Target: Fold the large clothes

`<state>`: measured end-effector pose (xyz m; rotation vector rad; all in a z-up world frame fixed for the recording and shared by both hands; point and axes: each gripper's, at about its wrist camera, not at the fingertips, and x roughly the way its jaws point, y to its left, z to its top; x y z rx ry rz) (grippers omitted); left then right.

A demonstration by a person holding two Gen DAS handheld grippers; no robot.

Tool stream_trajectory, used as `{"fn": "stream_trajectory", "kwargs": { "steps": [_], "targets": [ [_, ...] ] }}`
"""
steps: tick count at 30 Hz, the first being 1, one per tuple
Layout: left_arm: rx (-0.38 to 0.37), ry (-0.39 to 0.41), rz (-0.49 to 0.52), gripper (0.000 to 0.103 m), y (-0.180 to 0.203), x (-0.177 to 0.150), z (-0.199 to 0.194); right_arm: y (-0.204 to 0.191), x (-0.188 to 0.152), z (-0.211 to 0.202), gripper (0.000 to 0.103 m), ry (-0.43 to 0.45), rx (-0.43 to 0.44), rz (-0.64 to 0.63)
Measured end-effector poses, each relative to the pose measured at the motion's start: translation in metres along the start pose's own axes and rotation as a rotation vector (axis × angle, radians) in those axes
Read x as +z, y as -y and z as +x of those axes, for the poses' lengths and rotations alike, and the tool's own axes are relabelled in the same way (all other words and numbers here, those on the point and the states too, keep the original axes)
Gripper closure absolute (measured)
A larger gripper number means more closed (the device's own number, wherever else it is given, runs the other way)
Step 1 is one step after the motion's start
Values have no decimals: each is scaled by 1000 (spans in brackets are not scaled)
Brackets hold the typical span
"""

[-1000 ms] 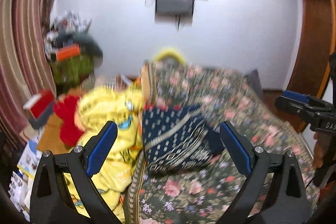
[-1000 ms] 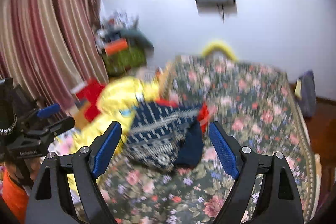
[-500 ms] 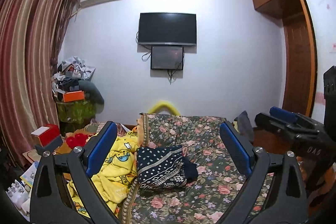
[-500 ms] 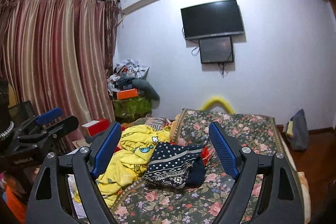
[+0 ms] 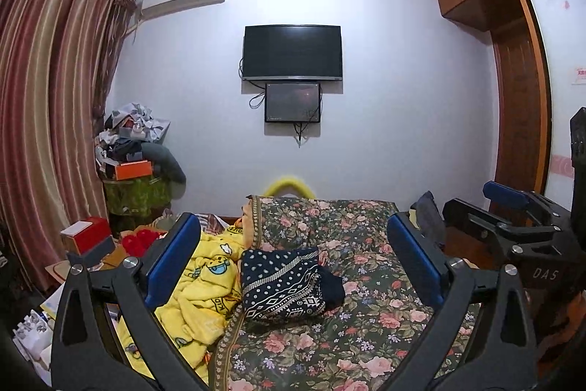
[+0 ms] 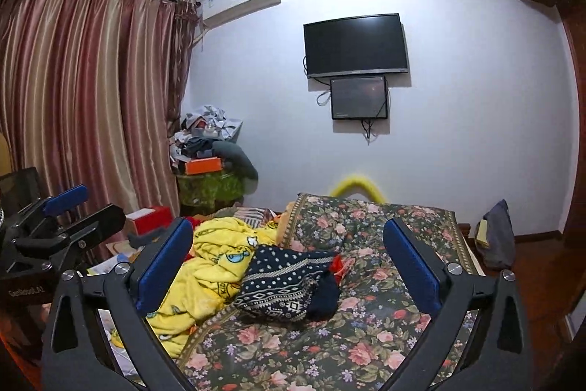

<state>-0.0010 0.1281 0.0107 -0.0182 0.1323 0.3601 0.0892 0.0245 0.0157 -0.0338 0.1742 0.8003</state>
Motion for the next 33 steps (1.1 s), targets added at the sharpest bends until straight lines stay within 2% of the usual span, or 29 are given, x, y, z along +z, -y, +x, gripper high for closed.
{"fn": "stream_trajectory", "kwargs": {
  "steps": [33],
  "targets": [
    [3, -52, -39, 1, 1, -12, 14, -3, -7, -4, 0, -35, -3, -6]
  ]
}}
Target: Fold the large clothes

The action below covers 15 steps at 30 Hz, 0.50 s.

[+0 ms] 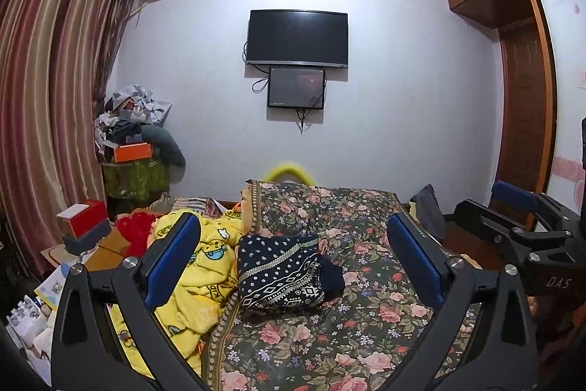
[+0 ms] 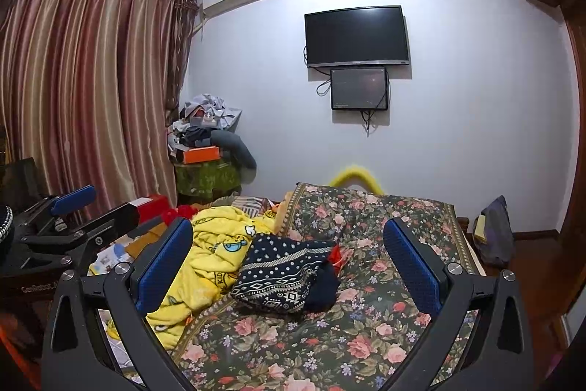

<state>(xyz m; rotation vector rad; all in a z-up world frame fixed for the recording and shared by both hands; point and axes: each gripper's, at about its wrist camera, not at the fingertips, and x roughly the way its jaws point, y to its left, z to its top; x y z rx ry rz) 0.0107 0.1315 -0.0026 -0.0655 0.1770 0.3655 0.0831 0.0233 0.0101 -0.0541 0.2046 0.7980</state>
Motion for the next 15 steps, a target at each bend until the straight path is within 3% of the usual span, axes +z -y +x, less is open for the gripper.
{"fn": "stream_trajectory", "kwargs": {
  "steps": [15],
  "targets": [
    [-20, -22, 2, 1, 5, -3, 4, 3, 2, -3, 0, 5, -7, 9]
  ]
}}
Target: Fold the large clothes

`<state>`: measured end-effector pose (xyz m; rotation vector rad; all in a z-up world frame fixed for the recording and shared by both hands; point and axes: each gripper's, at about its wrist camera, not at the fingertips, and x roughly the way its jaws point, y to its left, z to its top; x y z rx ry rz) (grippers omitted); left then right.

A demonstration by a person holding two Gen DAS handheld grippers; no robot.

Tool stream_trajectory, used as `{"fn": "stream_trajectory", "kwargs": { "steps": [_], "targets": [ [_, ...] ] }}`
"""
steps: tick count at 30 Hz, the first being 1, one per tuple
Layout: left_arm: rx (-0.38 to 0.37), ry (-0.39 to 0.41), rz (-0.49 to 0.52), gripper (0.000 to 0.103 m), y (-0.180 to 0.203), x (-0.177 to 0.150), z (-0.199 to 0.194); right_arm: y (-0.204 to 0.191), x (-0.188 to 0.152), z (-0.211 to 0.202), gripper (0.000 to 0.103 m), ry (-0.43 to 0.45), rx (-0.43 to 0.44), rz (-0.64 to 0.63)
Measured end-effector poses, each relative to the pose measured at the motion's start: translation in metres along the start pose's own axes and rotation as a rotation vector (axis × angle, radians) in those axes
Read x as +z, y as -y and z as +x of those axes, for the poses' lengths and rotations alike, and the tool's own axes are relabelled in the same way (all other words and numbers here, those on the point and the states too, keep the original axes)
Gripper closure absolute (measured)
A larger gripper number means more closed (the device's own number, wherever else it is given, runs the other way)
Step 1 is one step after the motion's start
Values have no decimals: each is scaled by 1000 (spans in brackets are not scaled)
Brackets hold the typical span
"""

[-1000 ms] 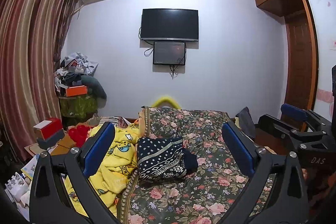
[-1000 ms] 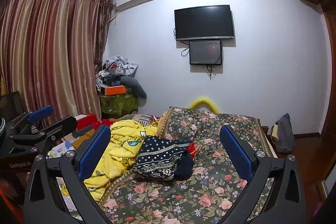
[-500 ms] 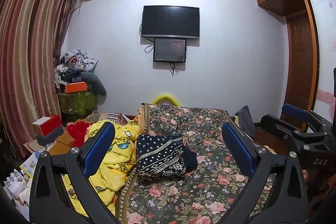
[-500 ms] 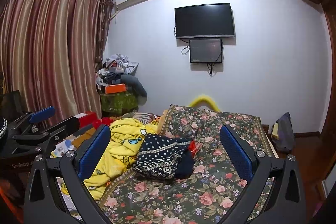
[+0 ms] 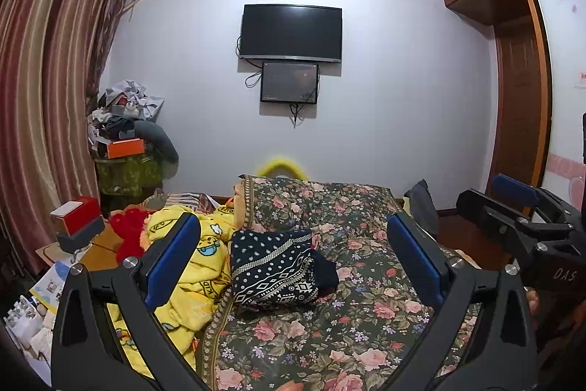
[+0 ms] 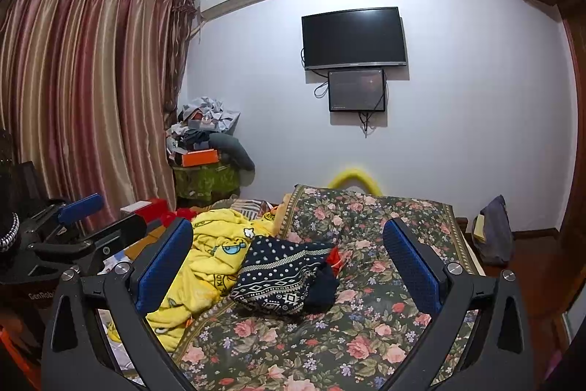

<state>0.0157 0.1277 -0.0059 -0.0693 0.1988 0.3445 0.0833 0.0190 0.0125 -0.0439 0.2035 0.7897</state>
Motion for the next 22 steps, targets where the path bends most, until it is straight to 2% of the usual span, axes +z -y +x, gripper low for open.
{"fn": "stream_trajectory", "kwargs": {
  "steps": [22],
  "targets": [
    [-23, -24, -23, 1, 0, 0, 3, 6, 0, -1, 0, -4, -5, 23]
  ]
}}
